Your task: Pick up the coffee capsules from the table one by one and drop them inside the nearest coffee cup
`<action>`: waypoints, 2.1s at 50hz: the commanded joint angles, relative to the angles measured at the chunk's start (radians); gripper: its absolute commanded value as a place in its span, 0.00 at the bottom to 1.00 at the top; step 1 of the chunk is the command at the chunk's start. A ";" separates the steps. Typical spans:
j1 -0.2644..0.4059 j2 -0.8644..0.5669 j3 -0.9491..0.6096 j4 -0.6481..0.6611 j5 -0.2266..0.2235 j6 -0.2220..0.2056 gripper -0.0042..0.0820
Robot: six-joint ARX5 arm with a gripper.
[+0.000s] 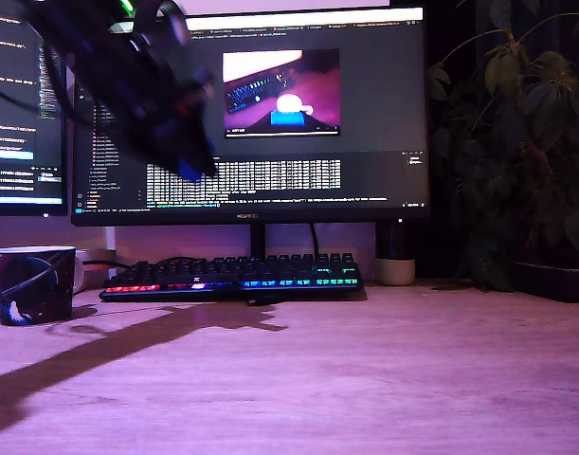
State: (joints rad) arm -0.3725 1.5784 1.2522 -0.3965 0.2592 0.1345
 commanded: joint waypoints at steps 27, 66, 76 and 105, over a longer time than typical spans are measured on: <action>0.153 -0.210 -0.231 0.033 -0.040 -0.026 0.28; 0.344 -0.367 -0.414 0.054 -0.088 -0.085 0.28; 0.344 -0.367 -0.414 0.068 -0.084 -0.092 0.28; 0.344 -0.229 -0.328 0.071 -0.084 -0.111 0.28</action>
State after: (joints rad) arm -0.0292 1.3270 0.8986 -0.3271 0.1738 0.0284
